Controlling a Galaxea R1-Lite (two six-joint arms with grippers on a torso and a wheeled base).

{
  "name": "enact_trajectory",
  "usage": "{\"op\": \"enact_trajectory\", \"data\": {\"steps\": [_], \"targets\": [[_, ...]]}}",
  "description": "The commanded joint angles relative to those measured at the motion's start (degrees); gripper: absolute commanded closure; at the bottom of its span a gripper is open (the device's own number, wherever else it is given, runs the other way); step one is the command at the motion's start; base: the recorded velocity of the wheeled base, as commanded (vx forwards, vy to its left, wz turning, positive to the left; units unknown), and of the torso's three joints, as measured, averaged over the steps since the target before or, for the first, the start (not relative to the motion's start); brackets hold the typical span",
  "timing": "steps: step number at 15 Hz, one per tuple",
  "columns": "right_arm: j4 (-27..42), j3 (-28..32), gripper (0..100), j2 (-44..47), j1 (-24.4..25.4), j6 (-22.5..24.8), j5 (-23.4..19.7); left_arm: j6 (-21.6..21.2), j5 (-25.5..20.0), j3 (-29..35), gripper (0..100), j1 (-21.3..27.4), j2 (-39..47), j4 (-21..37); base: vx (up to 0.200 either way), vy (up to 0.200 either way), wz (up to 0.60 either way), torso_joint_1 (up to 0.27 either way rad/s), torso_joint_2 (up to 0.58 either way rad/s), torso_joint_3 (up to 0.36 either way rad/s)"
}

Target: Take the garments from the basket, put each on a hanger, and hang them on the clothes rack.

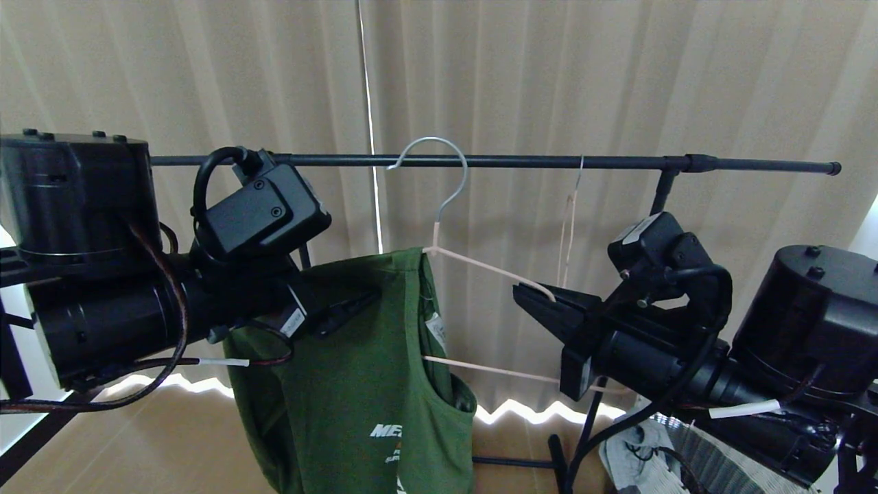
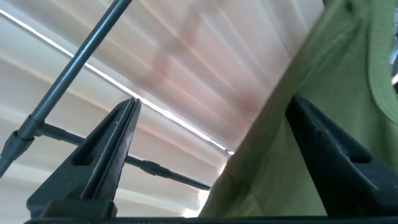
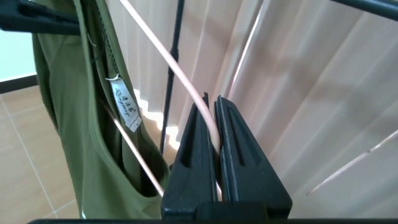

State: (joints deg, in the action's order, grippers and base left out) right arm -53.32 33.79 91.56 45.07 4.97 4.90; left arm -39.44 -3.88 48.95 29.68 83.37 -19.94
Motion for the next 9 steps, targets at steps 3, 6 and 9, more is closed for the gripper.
{"op": "enact_trajectory", "data": {"steps": [3,6,9], "targets": [[0.0,0.0,100,-0.2,0.3,0.0,0.0,0.1,0.0,-0.1,100,0.0,0.0,-0.1,0.000,0.000,0.00,0.000,0.00,0.000],[0.0,0.0,100,-0.2,0.3,0.0,0.0,0.1,0.0,-0.2,100,0.0,-0.2,-0.1,0.000,0.000,0.00,0.000,0.00,0.000],[-0.1,0.1,100,-0.2,0.1,0.0,0.0,0.2,0.0,-0.5,100,-0.2,0.0,-1.8,0.000,0.000,0.00,0.000,0.00,0.000]]}}
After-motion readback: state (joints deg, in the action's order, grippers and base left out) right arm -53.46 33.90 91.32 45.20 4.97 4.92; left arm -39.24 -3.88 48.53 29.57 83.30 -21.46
